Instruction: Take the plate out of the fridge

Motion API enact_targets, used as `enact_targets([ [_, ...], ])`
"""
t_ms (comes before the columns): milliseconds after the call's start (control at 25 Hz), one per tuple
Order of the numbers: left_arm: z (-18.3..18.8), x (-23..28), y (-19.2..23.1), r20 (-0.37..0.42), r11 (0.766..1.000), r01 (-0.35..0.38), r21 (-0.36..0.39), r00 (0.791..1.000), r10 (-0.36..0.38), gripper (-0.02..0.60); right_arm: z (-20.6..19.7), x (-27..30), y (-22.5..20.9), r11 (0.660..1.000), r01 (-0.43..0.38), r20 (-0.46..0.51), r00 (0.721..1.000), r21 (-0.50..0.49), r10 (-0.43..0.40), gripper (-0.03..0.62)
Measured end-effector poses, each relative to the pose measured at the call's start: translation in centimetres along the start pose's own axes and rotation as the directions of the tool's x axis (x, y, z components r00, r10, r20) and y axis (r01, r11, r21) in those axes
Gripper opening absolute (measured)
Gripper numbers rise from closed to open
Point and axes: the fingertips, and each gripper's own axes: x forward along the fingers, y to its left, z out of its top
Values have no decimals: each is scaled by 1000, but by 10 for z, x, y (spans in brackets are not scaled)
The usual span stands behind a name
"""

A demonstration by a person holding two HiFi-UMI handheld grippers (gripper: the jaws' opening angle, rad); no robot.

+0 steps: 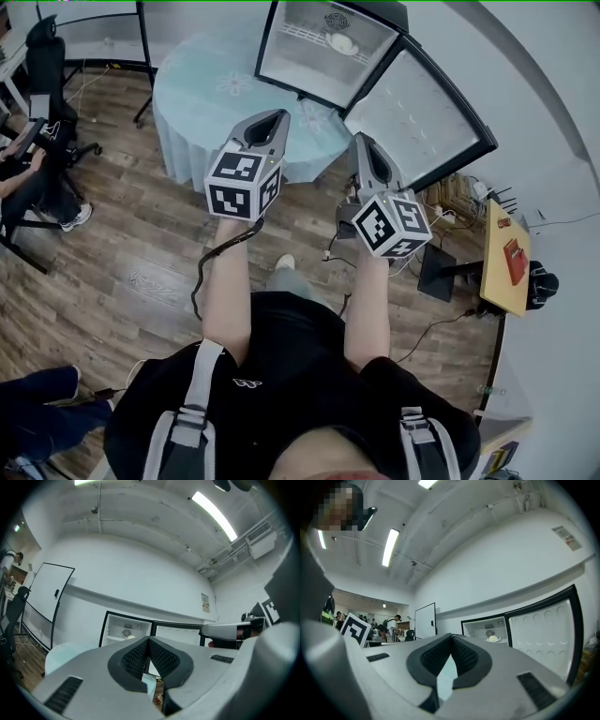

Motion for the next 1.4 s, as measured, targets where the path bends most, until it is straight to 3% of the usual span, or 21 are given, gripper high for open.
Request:
enact_targets([
  [320, 24, 36, -5, 60, 999, 30, -30, 998, -28, 0, 30, 21, -28, 1000, 0, 69, 998, -21, 1, -3],
  [520, 18, 59, -5, 35, 999, 16, -34, 999, -14, 0, 35, 33, -58, 999, 49, 102, 994, 0, -48, -3],
  [880, -11, 92, 9, 5, 996, 9, -86, 1000, -9, 0, 1, 60, -100, 994, 85, 75, 993, 69, -90, -3],
  [1120, -45, 142, 2, -54, 993, 23, -116, 998, -29, 0, -27, 81, -157, 983, 130, 32, 990, 131, -135, -3],
  [1400, -70, 196, 38, -44, 983, -55, -177, 998, 48, 0, -76, 142, -197, 975, 119, -69, 992, 186, -107, -3],
])
